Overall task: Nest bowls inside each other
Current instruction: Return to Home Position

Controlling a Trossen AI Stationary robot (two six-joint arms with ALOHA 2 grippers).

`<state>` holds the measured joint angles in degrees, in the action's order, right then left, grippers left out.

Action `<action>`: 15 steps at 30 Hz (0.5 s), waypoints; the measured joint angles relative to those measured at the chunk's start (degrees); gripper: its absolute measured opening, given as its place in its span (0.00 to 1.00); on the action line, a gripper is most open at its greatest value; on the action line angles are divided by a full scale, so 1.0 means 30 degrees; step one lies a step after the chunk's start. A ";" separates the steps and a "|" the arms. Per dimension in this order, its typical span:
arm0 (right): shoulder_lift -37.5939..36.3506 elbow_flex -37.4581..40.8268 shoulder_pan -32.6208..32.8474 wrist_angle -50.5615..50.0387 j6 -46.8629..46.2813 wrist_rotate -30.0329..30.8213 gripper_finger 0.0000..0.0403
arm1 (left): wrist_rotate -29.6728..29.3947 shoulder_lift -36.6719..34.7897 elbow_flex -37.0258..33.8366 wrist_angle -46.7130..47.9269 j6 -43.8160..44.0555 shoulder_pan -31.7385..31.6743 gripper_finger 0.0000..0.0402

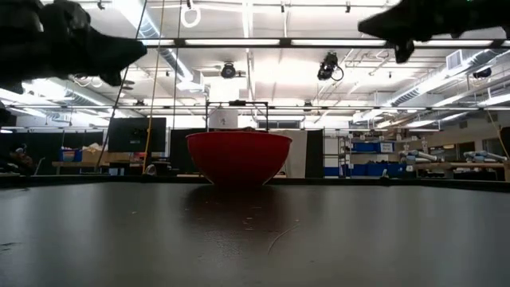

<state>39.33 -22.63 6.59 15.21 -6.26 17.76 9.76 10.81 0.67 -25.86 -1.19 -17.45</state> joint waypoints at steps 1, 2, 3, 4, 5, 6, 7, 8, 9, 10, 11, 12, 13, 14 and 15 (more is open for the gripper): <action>-0.0346 0.0415 -0.0016 0.0012 -0.0055 0.0000 0.03 | -0.0043 -0.0093 -0.0049 0.0389 0.0175 0.0000 0.26; -0.0701 0.0784 -0.0016 -0.0016 -0.0062 0.0008 0.02 | -0.0123 -0.0169 0.0035 0.1142 0.0369 0.0000 0.24; -0.1013 0.1061 -0.0023 0.0021 -0.0119 0.0033 0.02 | -0.0217 -0.0198 0.0065 0.1817 0.0407 0.0007 0.23; -0.1353 0.1345 -0.0023 0.0054 -0.0158 0.0038 0.02 | -0.0258 -0.0179 0.0100 0.2080 0.0474 0.0015 0.21; -0.1711 0.1621 -0.0023 0.0032 -0.0172 0.0044 0.02 | -0.0282 -0.0171 0.0102 0.2162 0.0497 0.0020 0.19; -0.2044 0.1864 -0.0026 0.0025 -0.0146 0.0051 0.02 | -0.0289 -0.0176 0.0102 0.2242 0.0577 0.0022 0.16; -0.2402 0.2105 -0.0040 0.0056 -0.0105 0.0053 0.02 | -0.0292 -0.0191 0.0102 0.2262 0.0612 0.0022 0.14; -0.2746 0.2378 -0.0070 0.0052 -0.0059 0.0108 0.02 | -0.0288 -0.0243 0.0131 0.2333 0.0625 0.0022 0.11; -0.3090 0.2677 -0.0116 0.0027 -0.0066 0.0160 0.01 | -0.0307 -0.0273 0.0158 0.2464 0.0651 0.0022 0.08; -0.3430 0.2979 -0.0168 0.0038 -0.0066 0.0174 0.01 | -0.0340 -0.0297 0.0167 0.2670 0.0714 0.0022 0.06; -0.3770 0.3327 -0.0240 0.0032 -0.0066 0.0175 0.01 | -0.0372 -0.0300 0.0167 0.2980 0.0823 0.0022 0.03; -0.4113 0.3670 -0.0305 -0.0039 -0.0066 0.0181 0.01 | -0.0372 -0.0293 0.0167 0.3294 0.0909 0.0022 0.02; -0.4434 0.3961 -0.0378 -0.0058 -0.0154 0.0182 0.01 | -0.0379 -0.0286 0.0165 0.3592 0.1004 0.0022 0.01; -0.4771 0.4263 -0.0444 0.0004 -0.0282 0.0182 0.01 | -0.0379 -0.0286 0.0160 0.3809 0.1082 0.0022 0.01; -0.5127 0.4574 -0.0498 0.0054 -0.0366 0.0182 0.01 | -0.0385 -0.0291 0.0160 0.3898 0.1111 0.0022 0.02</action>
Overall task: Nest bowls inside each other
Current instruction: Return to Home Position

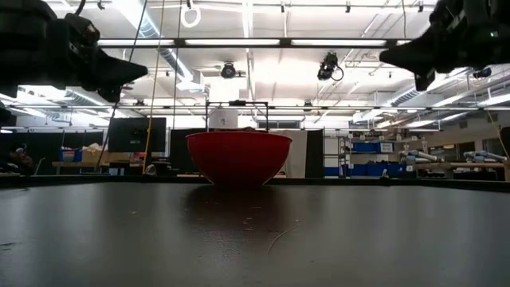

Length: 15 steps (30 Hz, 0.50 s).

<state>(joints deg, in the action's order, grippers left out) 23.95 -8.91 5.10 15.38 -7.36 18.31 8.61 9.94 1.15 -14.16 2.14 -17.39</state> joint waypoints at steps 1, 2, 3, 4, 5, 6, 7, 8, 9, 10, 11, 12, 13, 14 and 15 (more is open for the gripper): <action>-0.0357 0.0311 -0.0047 -0.0021 -0.0111 -0.0006 0.01 | -0.0009 -0.0002 -0.0045 -0.0053 0.0003 0.0000 0.02; -0.0714 0.0580 -0.0086 -0.0018 -0.0176 -0.0046 0.01 | -0.0085 -0.0004 -0.0162 -0.0205 -0.0002 0.0000 0.01; -0.1058 0.0841 -0.0108 0.0005 -0.0196 -0.0135 0.01 | -0.0196 0.0000 -0.0211 -0.0140 -0.0007 0.0000 0.01; -0.1399 0.1119 -0.0108 0.0046 -0.0204 -0.0247 0.01 | -0.0327 0.0007 -0.0211 -0.0134 -0.0057 0.0000 0.01; -0.1716 0.1432 -0.0108 0.0175 -0.0239 -0.0372 0.01 | -0.0380 0.0013 -0.0211 -0.0025 -0.0092 0.0000 0.01; -0.2012 0.1756 -0.0108 0.0359 -0.0334 -0.0507 0.01 | -0.0380 0.0013 -0.0211 -0.0045 -0.0134 -0.0007 0.01; -0.2319 0.2035 -0.0108 0.0483 -0.0423 -0.0594 0.01 | -0.0380 0.0006 -0.0211 -0.0041 -0.0187 0.0000 0.01; -0.2615 0.2310 -0.0108 0.0618 -0.0510 -0.0661 0.01 | -0.0380 0.0006 -0.0211 -0.0031 -0.0216 0.0012 0.00; -0.2872 0.2586 -0.0108 0.0782 -0.0559 -0.0780 0.01 | -0.0380 0.0013 -0.0211 0.0005 -0.0247 0.0015 0.00; -0.3098 0.2832 -0.0108 0.0855 -0.0570 -0.0907 0.01 | -0.0380 0.0013 -0.0211 0.0021 -0.0305 0.0015 0.00; -0.3299 0.2853 -0.0108 0.0539 -0.0610 -0.0969 0.01 | -0.0375 0.0013 -0.0211 0.0034 -0.0374 0.0015 0.00; -0.3437 0.2849 -0.0108 0.0357 -0.0736 -0.0987 0.01 | -0.0375 0.0013 -0.0217 0.0088 -0.0400 0.0015 0.00; -0.3525 0.2849 -0.0108 0.0283 -0.0817 -0.0986 0.01 | -0.0373 0.0013 -0.0219 0.0139 -0.0415 0.0015 0.00; -0.3599 0.2849 -0.0108 0.0288 -0.0836 -0.0998 0.01 | -0.0373 0.0013 -0.0219 0.0213 -0.0422 0.0015 0.00; -0.3681 0.2849 -0.0108 0.0241 -0.0843 -0.0998 0.01 | -0.0373 0.0013 -0.0219 0.0277 -0.0440 0.0015 0.00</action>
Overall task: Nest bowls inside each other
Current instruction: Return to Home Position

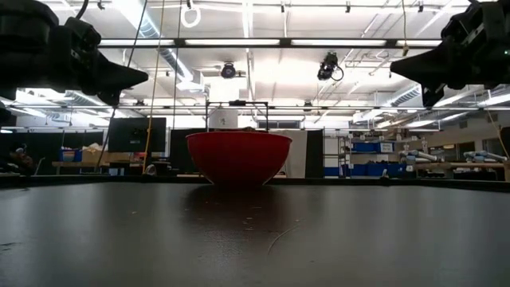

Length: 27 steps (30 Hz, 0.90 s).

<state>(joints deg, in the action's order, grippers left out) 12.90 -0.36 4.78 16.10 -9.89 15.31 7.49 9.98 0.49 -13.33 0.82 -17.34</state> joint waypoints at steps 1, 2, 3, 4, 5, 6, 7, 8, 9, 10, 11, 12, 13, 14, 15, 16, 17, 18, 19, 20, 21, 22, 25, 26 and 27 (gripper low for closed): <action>-0.0034 0.0000 0.0000 0.0020 0.0000 0.0000 0.01 | 0.0001 0.0000 0.0000 0.0043 -0.0046 0.0000 0.00; -0.0091 0.0000 0.0000 -0.0049 0.0012 -0.0046 0.00 | 0.0007 0.0000 0.0000 0.0098 -0.0077 0.0000 0.00; -0.0133 0.0000 0.0000 -0.0119 0.0096 -0.0102 0.00 | 0.0007 0.0006 0.0000 0.0092 -0.0146 0.0000 0.00; -0.0198 0.0000 0.0000 -0.0149 0.0146 -0.0131 0.00 | 0.0007 0.0007 -0.0005 0.0086 -0.0210 0.0000 0.00; -0.0278 0.0000 0.0000 -0.0232 0.0149 -0.0131 0.00 | 0.0007 0.0003 -0.0007 0.0076 -0.0290 0.0000 0.00; -0.0355 0.0000 0.0000 -0.0244 0.0153 -0.0131 0.00 | 0.0015 0.0000 -0.0007 0.0066 -0.0336 0.0000 0.00; -0.0455 0.0000 0.0000 -0.0292 0.0156 -0.0134 0.00 | 0.0015 0.0000 -0.0007 -0.0007 -0.0337 0.0000 0.00; -0.0568 0.0000 0.0000 -0.0316 0.0160 -0.0138 0.00 | 0.0015 -0.0002 -0.0007 -0.0119 -0.0330 0.0000 0.00; -0.0678 0.0000 0.0000 -0.0294 0.0168 -0.0138 0.00 | 0.0015 -0.0007 -0.0007 -0.0223 -0.0329 0.0000 0.00; -0.0799 0.0000 0.0000 -0.0315 0.0168 -0.0138 0.00 | 0.0021 -0.0007 -0.0007 -0.0250 -0.0283 0.0000 0.00; -0.0914 0.0000 0.0000 -0.0312 0.0168 -0.0140 0.00 | 0.0028 -0.0007 -0.0007 -0.0259 -0.0234 0.0000 0.00; -0.1040 0.0000 0.0000 -0.0298 0.0166 -0.0146 0.00 | 0.0034 -0.0007 -0.0007 -0.0278 -0.0191 0.0000 0.00; -0.1175 0.0000 0.0000 -0.0292 0.0153 -0.0153 0.00 | 0.0081 -0.0007 -0.0012 -0.0313 -0.0191 0.0000 0.00; -0.1311 0.0000 0.0000 -0.0299 0.0153 -0.0160 0.00 | 0.0104 -0.0007 -0.0013 -0.0344 -0.0182 0.0000 0.00; -0.1486 0.0000 0.0000 -0.0299 0.0153 -0.0160 0.01 | 0.0102 -0.0007 -0.0015 -0.0339 -0.0166 0.0000 0.00; -0.1688 0.0000 0.0000 -0.0299 0.0187 -0.0160 0.01 | 0.0102 -0.0007 -0.0015 -0.0339 -0.0159 0.0000 0.00; -0.1902 0.0000 0.0000 -0.0312 0.0320 -0.0160 0.01 | 0.0102 -0.0007 -0.0015 -0.0340 -0.0155 0.0000 0.00; -0.2148 0.0000 0.0000 -0.0439 0.0504 -0.0151 0.01 | 0.0102 -0.0007 -0.0015 -0.0351 -0.0147 0.0000 0.00; -0.2420 0.0000 -0.0004 -0.0702 0.0682 -0.0064 0.01 | 0.0102 -0.0007 -0.0015 -0.0415 -0.0133 0.0000 0.00; -0.2724 0.0000 -0.0007 -0.1103 0.0747 0.0200 0.01 | 0.0102 0.0000 -0.0015 -0.0556 -0.0075 0.0000 0.00; -0.3030 0.0000 -0.0007 -0.1601 0.0754 0.0530 0.01 | 0.0109 -0.0006 -0.0015 -0.0731 -0.0039 0.0000 0.00; -0.3352 0.0000 -0.0007 -0.2078 0.0718 0.0809 0.01 | 0.0109 -0.0007 -0.0015 -0.0849 -0.0038 0.0000 0.00; -0.4318 0.0000 -0.0015 -0.3104 0.0483 0.1014 0.01 | 0.0238 -0.0005 -0.0022 -0.0929 -0.0053 0.0000 0.00; -0.4293 0.0000 -0.0016 -0.3073 0.0375 0.1062 0.01 | 0.0233 -0.0007 -0.0022 -0.0939 -0.0047 0.0000 0.00; -0.4276 0.0000 -0.0022 -0.3141 0.0357 0.1086 0.01 | 0.0234 -0.0007 -0.0022 -0.0954 -0.0053 -0.0002 0.00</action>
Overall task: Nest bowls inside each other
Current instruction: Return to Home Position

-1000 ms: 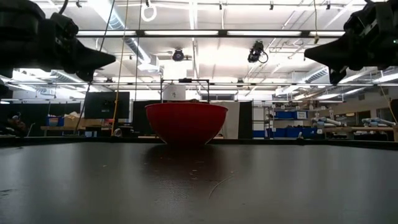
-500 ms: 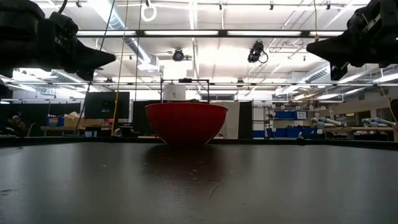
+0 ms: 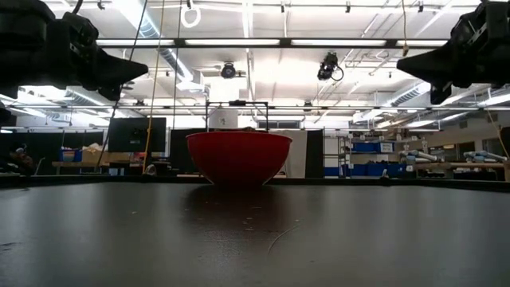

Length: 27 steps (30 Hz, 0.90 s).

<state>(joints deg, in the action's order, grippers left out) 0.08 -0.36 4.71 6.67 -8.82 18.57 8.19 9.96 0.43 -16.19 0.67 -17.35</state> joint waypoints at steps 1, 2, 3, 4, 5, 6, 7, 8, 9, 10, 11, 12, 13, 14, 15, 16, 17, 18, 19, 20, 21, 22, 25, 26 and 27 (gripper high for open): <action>0.0000 0.0000 -0.0014 -0.0115 0.0000 0.0043 0.01 | 0.0007 0.0007 0.0000 -0.0004 0.0000 -0.0024 0.00; -0.0006 0.0000 -0.0029 -0.0183 0.0000 0.0229 0.01 | -0.0008 0.0007 0.0000 -0.0004 0.0000 -0.0035 0.00; -0.0015 0.0000 -0.0029 -0.0349 0.0000 0.0396 0.01 | 0.0000 0.0007 0.0000 -0.0004 0.0007 -0.0035 0.00; 0.0001 0.0000 -0.0029 -0.0422 0.0015 0.0511 0.01 | 0.0007 0.0007 0.0000 -0.0004 0.0007 -0.0035 0.00; 0.0004 0.0000 -0.0029 -0.0458 0.0079 0.0572 0.01 | 0.0007 0.0007 0.0000 -0.0004 0.0012 -0.0035 0.00; -0.0007 0.0000 -0.0029 -0.0477 0.0095 0.0609 0.01 | 0.0011 0.0007 0.0000 0.0022 0.0063 -0.0035 0.00; -0.0008 0.0000 -0.0029 -0.0695 0.0095 0.0618 0.01 | 0.0017 0.0014 -0.0001 0.0051 0.0184 -0.0035 0.00; 0.0000 0.0000 -0.0029 -0.1066 0.0102 0.0591 0.01 | 0.0020 0.0043 -0.0007 0.0062 0.0417 -0.0035 0.00; 0.0188 0.0000 -0.0029 -0.1029 0.0122 0.0416 0.01 | 0.0021 0.0132 -0.0007 0.0073 0.0646 -0.0035 0.00; 0.0371 0.0000 -0.0029 -0.1031 0.0121 0.0323 0.02 | 0.0021 0.0231 -0.0007 0.0119 0.0864 -0.0035 0.00; 0.0548 0.0000 -0.0029 -0.1004 -0.0057 0.0320 0.02 | 0.0021 0.0328 -0.0007 0.0184 0.0990 -0.0033 0.00; 0.0704 0.0000 -0.0029 -0.1026 -0.0368 0.0333 0.03 | 0.0016 0.0375 -0.0007 0.0213 0.1015 -0.0035 0.00; 0.0839 0.0000 -0.0029 -0.1007 -0.0611 0.0344 0.04 | 0.0016 0.0473 -0.0007 0.0202 0.1005 -0.0035 0.01; 0.0933 0.0000 -0.0029 -0.1008 -0.0652 0.0357 0.05 | 0.0014 0.0545 -0.0007 0.0173 0.1015 -0.0035 0.02; 0.1013 0.0000 -0.0029 -0.1000 -0.0631 0.0357 0.06 | 0.0018 0.0569 -0.0007 0.0177 0.1016 -0.0027 0.03; 0.1080 0.0000 -0.0029 -0.0990 -0.0579 0.0357 0.06 | 0.0021 0.0575 -0.0007 0.0224 0.1014 -0.0034 0.03; 0.1117 0.0000 -0.0029 -0.0992 -0.0561 0.0357 0.07 | 0.0014 0.0575 -0.0007 0.0222 0.1067 -0.0035 0.04; 0.1120 0.0000 -0.0029 -0.0996 -0.0568 0.0364 0.07 | 0.0014 0.0552 -0.0007 0.0188 0.1222 -0.0035 0.05; 0.1115 0.0000 -0.0029 -0.0979 -0.0578 0.0365 0.08 | 0.0014 0.0538 -0.0007 0.0173 0.1290 -0.0034 0.05; 0.1115 0.0000 -0.0029 -0.0962 -0.0610 0.0373 0.08 | 0.0014 0.0546 -0.0007 0.0176 0.1322 -0.0035 0.05; 0.1115 0.0000 -0.0029 -0.0968 -0.0641 0.0379 0.08 | 0.0014 0.0553 -0.0007 0.0197 0.1378 -0.0035 0.05; 0.1115 0.0000 -0.0029 -0.0968 -0.0641 0.0393 0.08 | 0.0014 0.0557 -0.0007 0.0200 0.1402 -0.0027 0.05; 0.1115 0.0000 -0.0029 -0.0968 -0.0641 0.0430 0.08 | 0.0014 0.0553 -0.0007 0.0179 0.1406 -0.0028 0.05; 0.1115 0.0000 -0.0029 -0.0968 -0.0641 0.0430 0.08 | 0.0014 0.0553 -0.0007 0.0185 0.1406 -0.0035 0.05; 0.1115 0.0000 -0.0029 -0.0965 -0.0641 0.0435 0.08 | 0.0014 0.0553 -0.0007 0.0185 0.1406 -0.0028 0.06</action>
<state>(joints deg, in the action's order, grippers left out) 3.42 -0.36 4.62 3.78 -10.74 19.87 8.23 11.62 0.40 -15.64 4.89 -17.43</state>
